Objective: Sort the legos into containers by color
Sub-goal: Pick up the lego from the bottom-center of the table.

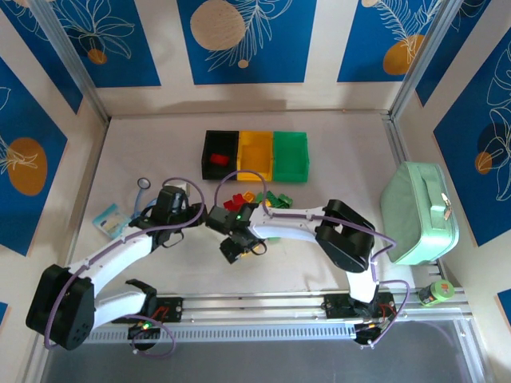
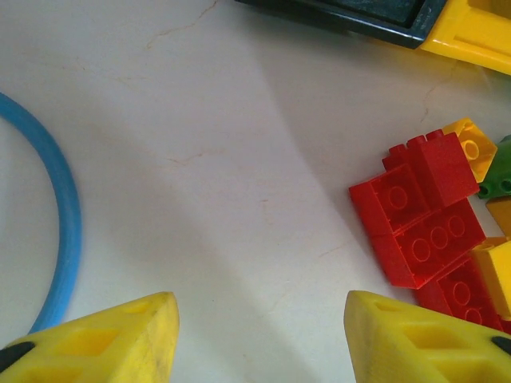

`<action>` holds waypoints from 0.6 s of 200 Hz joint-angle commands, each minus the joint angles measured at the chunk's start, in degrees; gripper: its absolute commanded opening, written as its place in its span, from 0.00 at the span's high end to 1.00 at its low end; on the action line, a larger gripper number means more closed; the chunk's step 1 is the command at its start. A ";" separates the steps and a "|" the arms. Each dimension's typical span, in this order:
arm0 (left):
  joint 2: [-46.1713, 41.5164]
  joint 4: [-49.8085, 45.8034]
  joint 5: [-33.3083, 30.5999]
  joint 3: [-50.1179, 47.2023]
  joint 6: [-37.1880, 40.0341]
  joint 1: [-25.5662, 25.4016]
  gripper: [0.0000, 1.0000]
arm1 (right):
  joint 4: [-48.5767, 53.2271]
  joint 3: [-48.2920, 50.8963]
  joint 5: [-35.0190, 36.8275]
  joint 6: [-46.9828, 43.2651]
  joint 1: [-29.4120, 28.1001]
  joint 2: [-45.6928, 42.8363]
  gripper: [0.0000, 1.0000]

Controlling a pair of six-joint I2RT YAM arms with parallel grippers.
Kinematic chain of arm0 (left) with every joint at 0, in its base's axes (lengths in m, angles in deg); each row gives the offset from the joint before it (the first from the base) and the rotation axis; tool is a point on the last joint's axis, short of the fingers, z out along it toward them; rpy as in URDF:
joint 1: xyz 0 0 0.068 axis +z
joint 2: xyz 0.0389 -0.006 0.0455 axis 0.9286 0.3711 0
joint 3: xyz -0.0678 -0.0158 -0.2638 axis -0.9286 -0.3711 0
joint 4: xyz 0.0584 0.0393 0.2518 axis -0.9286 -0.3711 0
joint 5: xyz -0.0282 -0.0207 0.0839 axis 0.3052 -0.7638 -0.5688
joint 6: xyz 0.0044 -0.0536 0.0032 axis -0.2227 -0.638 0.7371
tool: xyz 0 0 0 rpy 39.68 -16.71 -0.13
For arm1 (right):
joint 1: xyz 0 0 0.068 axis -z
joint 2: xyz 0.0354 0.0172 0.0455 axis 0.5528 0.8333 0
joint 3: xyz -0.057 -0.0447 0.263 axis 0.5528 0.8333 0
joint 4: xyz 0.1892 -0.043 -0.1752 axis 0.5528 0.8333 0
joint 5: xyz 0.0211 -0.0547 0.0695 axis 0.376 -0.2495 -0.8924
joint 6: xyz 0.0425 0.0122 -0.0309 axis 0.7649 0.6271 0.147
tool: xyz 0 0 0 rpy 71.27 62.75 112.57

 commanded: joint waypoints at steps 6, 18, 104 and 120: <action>-0.75 0.13 -1.10 -0.54 -0.66 -0.40 0.43 | 4.62 -1.40 3.18 3.11 -0.38 0.79 0.22; -0.57 0.15 -1.22 -0.59 -0.68 -0.41 0.43 | 4.98 -1.28 3.86 3.78 -0.42 0.40 0.21; -1.06 -0.25 -1.71 -0.58 -0.68 -0.40 0.43 | 1.97 0.02 0.02 4.60 0.30 2.40 0.20; -1.13 -0.24 -1.63 -0.49 -0.69 -0.40 0.43 | 1.19 0.26 -1.03 4.78 0.39 2.63 0.21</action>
